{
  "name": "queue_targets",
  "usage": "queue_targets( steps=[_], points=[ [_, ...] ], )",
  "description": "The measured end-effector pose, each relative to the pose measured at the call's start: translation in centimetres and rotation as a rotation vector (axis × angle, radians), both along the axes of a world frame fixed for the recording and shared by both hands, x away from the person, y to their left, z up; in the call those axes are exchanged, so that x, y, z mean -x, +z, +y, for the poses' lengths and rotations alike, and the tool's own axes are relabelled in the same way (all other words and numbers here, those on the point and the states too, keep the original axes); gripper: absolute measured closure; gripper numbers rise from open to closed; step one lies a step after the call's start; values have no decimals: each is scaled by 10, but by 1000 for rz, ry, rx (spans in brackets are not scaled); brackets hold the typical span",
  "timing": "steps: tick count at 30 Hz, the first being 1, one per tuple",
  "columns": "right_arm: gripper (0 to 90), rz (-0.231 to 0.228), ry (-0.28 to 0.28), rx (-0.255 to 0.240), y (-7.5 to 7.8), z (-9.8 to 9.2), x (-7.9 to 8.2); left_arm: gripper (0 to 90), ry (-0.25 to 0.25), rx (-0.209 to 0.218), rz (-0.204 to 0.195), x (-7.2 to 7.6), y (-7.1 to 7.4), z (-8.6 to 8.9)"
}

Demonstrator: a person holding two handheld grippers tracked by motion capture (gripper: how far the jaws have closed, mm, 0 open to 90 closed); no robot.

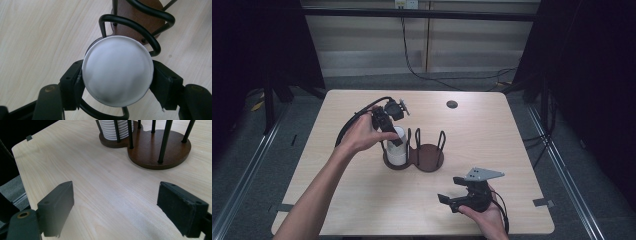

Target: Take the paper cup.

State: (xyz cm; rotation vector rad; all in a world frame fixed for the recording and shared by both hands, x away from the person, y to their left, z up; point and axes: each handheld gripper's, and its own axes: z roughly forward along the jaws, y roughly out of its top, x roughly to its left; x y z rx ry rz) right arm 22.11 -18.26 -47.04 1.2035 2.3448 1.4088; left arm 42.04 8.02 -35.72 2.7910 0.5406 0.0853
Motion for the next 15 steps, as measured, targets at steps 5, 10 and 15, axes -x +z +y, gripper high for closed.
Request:
queue_targets(
  steps=[5,10,15],
  points=[
    [137,0,2,0,0,0,0,347,2,10,4,0,1,1],
    [137,6,5,2,-1,1,0,348,-7,14,16,0,3,2],
    [137,10,5,2,-1,1,-1,350,2,25,19,0,5,4]
  ],
)
